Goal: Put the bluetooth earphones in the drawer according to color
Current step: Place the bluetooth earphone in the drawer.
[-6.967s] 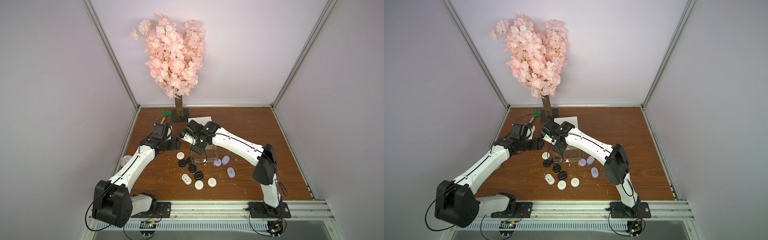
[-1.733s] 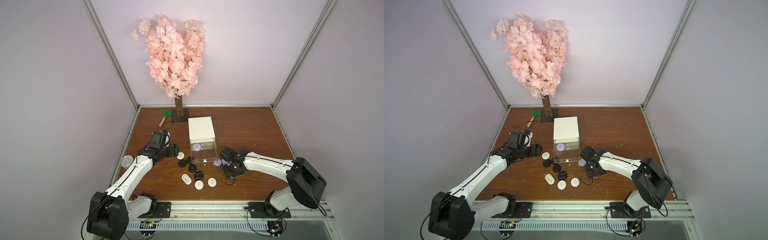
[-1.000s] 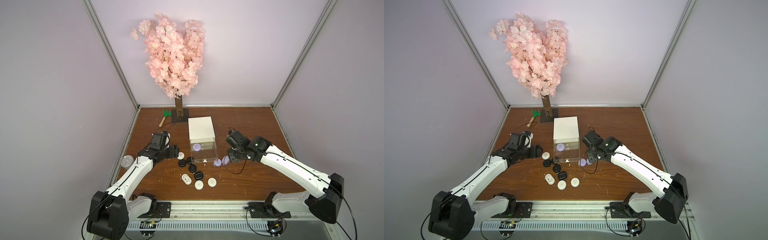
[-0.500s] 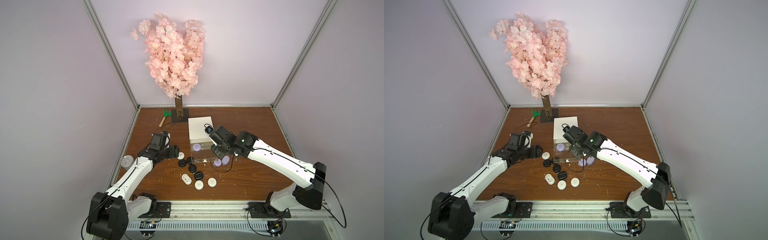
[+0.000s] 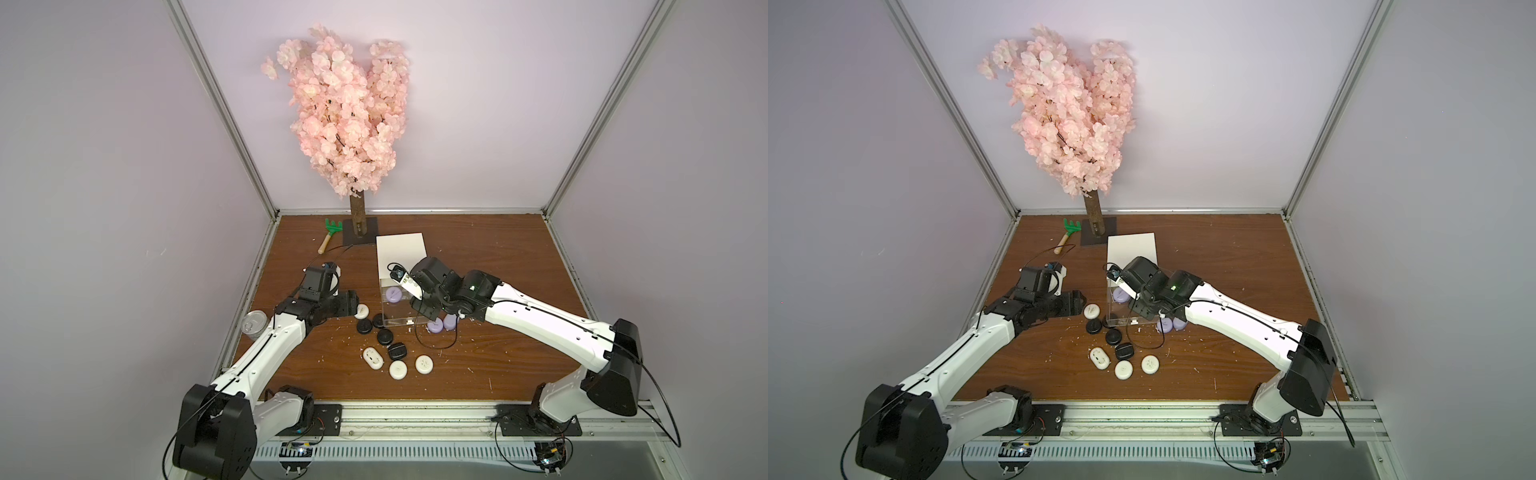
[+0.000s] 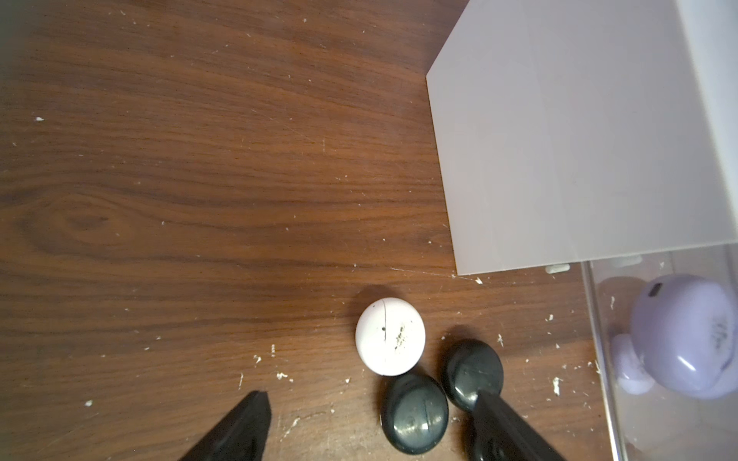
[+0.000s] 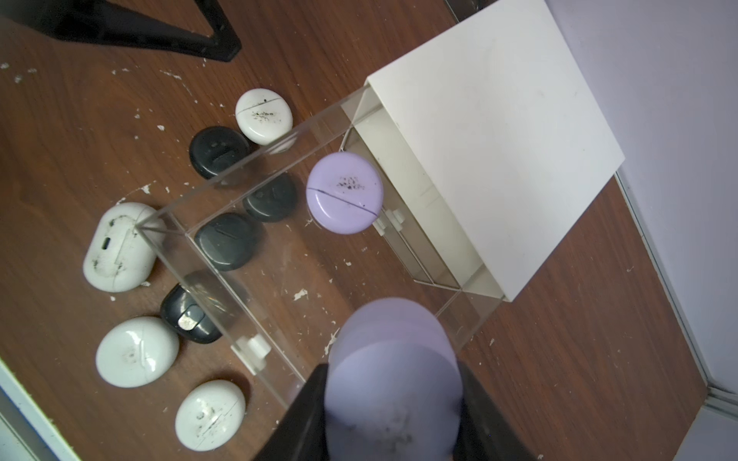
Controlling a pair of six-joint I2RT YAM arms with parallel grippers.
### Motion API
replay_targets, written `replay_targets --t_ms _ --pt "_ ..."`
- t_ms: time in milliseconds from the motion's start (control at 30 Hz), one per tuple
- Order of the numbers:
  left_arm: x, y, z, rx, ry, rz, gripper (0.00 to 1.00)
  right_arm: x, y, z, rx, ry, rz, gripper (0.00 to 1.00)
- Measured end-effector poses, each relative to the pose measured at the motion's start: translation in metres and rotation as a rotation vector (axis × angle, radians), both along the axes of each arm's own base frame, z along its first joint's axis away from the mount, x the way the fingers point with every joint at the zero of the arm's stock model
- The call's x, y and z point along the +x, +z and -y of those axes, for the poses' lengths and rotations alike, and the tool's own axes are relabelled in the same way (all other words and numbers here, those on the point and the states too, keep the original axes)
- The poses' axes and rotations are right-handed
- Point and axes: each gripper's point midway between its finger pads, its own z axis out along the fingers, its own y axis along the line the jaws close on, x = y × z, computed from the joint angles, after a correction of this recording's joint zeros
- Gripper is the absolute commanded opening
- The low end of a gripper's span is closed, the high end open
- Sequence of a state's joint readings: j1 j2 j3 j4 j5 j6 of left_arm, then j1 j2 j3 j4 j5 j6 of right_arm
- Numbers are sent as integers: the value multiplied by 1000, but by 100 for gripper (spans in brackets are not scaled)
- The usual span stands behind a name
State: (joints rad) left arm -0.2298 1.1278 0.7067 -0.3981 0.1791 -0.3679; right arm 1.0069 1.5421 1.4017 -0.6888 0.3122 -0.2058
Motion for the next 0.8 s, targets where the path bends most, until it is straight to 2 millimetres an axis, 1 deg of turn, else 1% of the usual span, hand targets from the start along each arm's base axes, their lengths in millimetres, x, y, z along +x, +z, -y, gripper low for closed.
replay_targets --t_ms 233,433,533,667,800 --pt "0 0 0 -1 -3 1 84 7 -17 -10 -52 59 15 25" --pt "0 -1 1 -6 -6 0 84 13 -42 -12 -121 83 -9 24" --pt "-1 -1 3 -11 -11 0 84 17 -51 -10 -148 85 -21 24" --pt "-1 1 3 -15 -13 4 84 21 -58 -8 -173 85 -32 26" --pt "-1 2 3 -16 -14 7 84 22 -60 -5 -183 83 -36 29"
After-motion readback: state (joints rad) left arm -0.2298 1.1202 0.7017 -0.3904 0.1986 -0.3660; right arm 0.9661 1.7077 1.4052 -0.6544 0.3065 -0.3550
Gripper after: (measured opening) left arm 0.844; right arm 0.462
